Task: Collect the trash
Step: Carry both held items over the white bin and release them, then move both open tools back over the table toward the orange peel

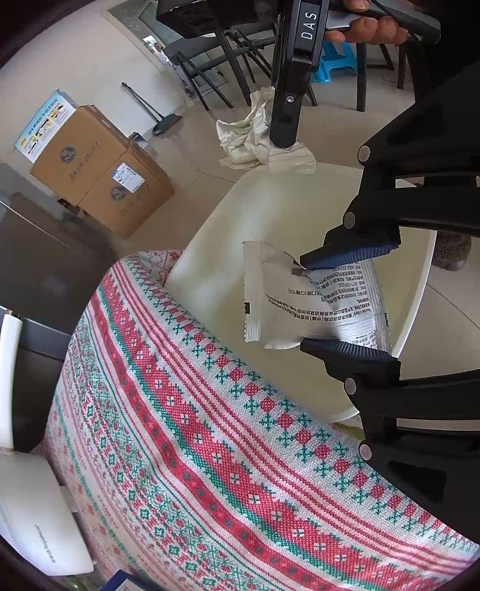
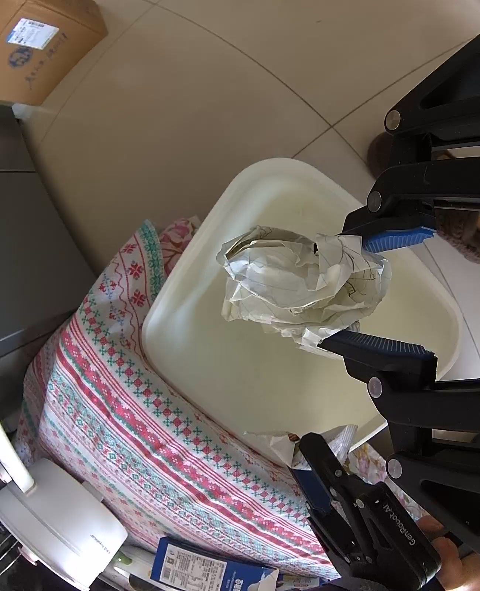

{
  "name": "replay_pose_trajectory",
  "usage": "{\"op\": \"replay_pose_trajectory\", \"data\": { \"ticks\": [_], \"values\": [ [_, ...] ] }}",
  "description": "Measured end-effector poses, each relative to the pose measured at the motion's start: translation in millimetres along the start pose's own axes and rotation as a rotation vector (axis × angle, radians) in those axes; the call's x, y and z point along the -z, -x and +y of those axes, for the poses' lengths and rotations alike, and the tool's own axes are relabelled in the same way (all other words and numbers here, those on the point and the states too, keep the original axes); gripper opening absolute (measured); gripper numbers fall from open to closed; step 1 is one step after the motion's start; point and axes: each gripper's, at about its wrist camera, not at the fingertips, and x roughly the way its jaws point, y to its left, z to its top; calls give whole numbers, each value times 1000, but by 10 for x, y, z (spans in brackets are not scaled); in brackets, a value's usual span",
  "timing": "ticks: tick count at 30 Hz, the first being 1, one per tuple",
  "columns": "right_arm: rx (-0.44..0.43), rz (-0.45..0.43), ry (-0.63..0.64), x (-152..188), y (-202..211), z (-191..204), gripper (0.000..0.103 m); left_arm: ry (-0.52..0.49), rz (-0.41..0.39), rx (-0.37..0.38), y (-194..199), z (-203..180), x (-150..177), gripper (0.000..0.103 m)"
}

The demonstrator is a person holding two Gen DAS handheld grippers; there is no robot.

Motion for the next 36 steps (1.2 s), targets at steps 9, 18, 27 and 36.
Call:
{"op": "replay_pose_trajectory", "data": {
  "ticks": [9, 18, 27, 36],
  "values": [
    [16, 3, 11, -42, -47, 107, 39, -75, -64, -130, 703, 73, 17, 94],
    [62, -8, -25, -99, -52, 195, 71, -86, -119, -247, 1640, 494, 271, 98],
    [3, -86, -6, -258, 159, 765, 83, 7, -216, -374, 2322, 1256, 565, 98],
    [-101, -105, 90, -207, 176, 1678, 87, 187, -242, -460, 2747, 1918, 700, 98]
  ]
}}
